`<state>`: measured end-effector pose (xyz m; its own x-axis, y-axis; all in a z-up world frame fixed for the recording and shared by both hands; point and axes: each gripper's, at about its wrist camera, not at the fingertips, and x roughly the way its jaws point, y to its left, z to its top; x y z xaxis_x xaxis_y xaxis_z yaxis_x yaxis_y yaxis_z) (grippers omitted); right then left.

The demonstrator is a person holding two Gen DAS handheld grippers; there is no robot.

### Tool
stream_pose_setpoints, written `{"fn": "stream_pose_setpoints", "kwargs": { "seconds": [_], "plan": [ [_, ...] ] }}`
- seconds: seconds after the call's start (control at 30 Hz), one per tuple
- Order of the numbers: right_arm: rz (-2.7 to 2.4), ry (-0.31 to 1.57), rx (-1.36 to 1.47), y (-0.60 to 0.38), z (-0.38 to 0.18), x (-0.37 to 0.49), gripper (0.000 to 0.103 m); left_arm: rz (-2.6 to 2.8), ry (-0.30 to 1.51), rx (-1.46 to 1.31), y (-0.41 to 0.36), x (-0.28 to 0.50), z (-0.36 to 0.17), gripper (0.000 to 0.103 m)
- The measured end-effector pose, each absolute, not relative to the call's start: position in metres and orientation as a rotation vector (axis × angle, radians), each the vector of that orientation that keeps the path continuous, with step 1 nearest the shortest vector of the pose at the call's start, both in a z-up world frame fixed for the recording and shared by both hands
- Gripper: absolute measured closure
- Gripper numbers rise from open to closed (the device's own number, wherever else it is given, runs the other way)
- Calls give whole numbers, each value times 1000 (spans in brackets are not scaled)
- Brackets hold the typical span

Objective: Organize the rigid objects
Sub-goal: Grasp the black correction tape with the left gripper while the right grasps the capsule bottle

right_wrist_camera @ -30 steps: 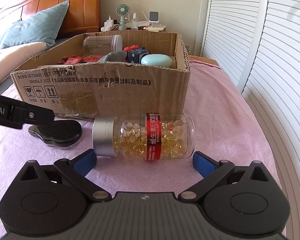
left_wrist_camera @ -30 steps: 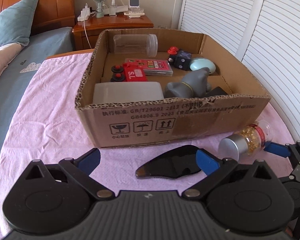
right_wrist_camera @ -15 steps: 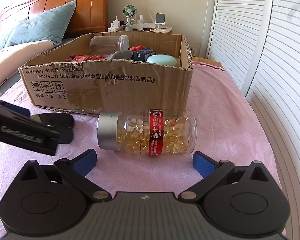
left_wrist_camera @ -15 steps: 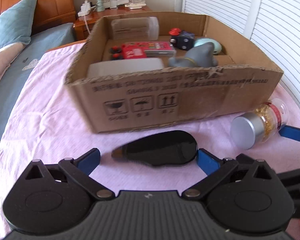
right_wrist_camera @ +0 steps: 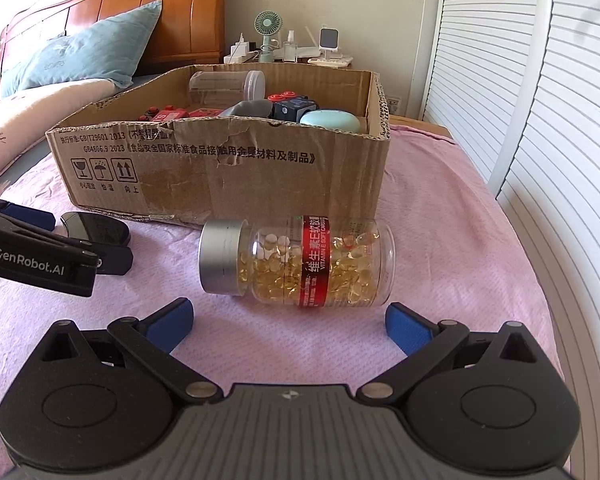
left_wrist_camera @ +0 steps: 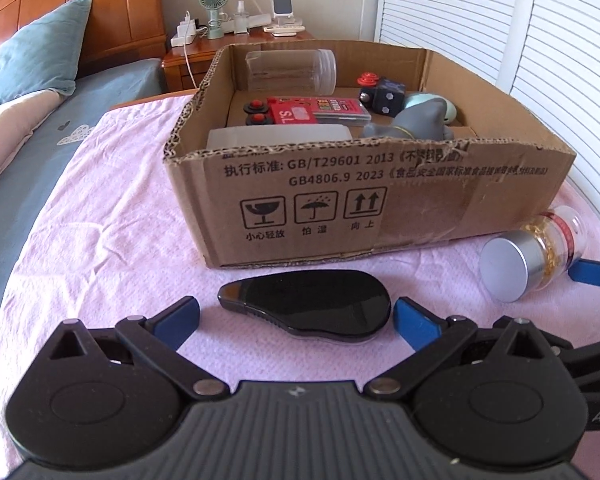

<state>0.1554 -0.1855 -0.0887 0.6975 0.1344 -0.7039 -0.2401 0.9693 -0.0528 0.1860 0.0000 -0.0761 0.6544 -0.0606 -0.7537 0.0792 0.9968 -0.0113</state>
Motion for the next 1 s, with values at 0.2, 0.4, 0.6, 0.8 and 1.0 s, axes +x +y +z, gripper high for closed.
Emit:
{"fn": "stream_pose_setpoints", "kwargs": {
  "seconds": [0.2, 0.4, 0.6, 0.8, 1.0],
  "plan": [
    [225, 781, -151, -186, -88, 159, 0, -108, 823, 35, 0, 186, -79, 1],
    [227, 792, -153, -186, -86, 165, 0, -122, 823, 39, -3, 185, -78, 2],
    [208, 806, -156, -183, -85, 174, 0, -150, 815, 50, -4, 186, -78, 6],
    [194, 807, -118, -182, -76, 182, 0, -158, 815, 52, -1, 187, -75, 13],
    [144, 825, -124, -174, -71, 189, 2, -165, 815, 57, 1, 188, -75, 13]
  ]
}}
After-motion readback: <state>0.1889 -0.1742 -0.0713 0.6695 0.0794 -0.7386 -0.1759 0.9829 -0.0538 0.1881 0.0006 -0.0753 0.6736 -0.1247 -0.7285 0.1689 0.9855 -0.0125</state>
